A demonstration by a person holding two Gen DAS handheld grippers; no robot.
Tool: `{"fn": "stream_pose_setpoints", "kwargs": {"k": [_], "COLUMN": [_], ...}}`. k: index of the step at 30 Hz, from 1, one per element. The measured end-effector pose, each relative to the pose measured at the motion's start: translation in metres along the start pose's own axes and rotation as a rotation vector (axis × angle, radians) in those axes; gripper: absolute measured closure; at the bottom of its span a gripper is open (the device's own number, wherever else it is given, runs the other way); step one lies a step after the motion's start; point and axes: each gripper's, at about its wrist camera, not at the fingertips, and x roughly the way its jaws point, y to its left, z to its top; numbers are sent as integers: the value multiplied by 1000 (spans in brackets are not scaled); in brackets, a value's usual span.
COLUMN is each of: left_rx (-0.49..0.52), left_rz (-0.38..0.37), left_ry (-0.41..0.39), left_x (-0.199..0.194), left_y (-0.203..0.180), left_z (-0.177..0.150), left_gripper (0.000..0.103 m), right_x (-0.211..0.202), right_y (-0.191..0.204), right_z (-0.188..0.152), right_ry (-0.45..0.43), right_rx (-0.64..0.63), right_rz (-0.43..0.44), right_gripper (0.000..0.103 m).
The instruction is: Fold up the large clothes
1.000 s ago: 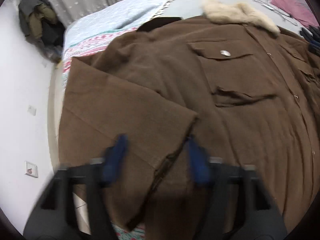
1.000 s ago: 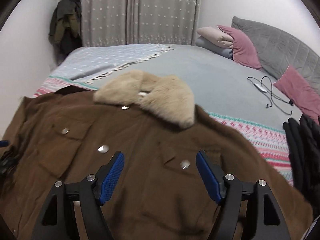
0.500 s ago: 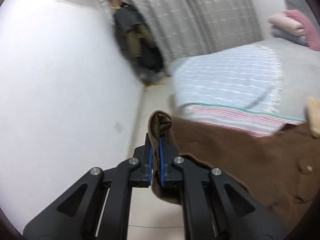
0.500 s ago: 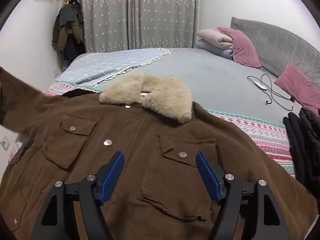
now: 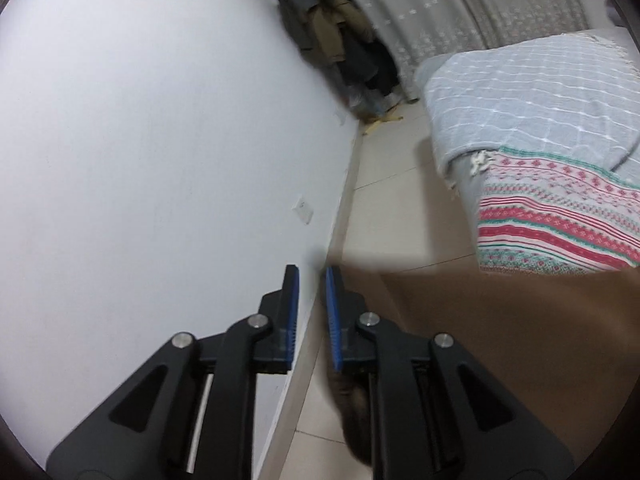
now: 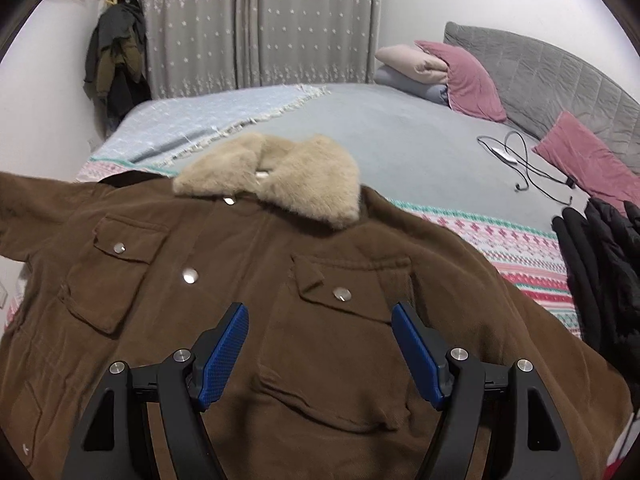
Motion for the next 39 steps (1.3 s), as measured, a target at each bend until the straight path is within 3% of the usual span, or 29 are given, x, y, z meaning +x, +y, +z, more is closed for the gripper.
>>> {"fn": "stream_pose_setpoints", "kwargs": {"k": [2, 8, 14, 18, 22, 24, 34, 36, 38, 39], "left_rx": [-17, 21, 45, 111, 175, 212, 304, 313, 313, 303], "left_rz": [-75, -274, -606, -780, -876, -926, -1069, -1093, -1117, -1132], "left_ry": [9, 1, 38, 28, 19, 28, 57, 66, 67, 70], "left_x": [-7, -55, -123, -179, -222, -245, -319, -329, -336, -339], "left_y": [-1, -21, -57, -89, -119, -138, -208, -223, -238, -247], "left_z": [-2, -19, -45, -69, -88, -96, -117, -119, -120, -120], "left_gripper": [42, 24, 22, 21, 21, 21, 21, 21, 21, 21], "right_x": [-5, -28, -61, -74, -87, -84, 0, 3, -3, -7], "right_y": [-12, -62, -148, -203, -260, -282, -343, -339, -328, -322], "right_z": [-3, -12, -35, -55, -74, -80, -103, -108, -110, -111], "right_ry": [14, 55, 100, 165, 203, 236, 402, 373, 358, 361], "right_rx": [15, 58, 167, 218, 260, 250, 141, 112, 65, 13], "right_rz": [-4, -79, -222, -316, -423, -432, -528, -548, -505, -545], "right_gripper": [28, 24, 20, 19, 19, 19, 19, 24, 63, 73]}}
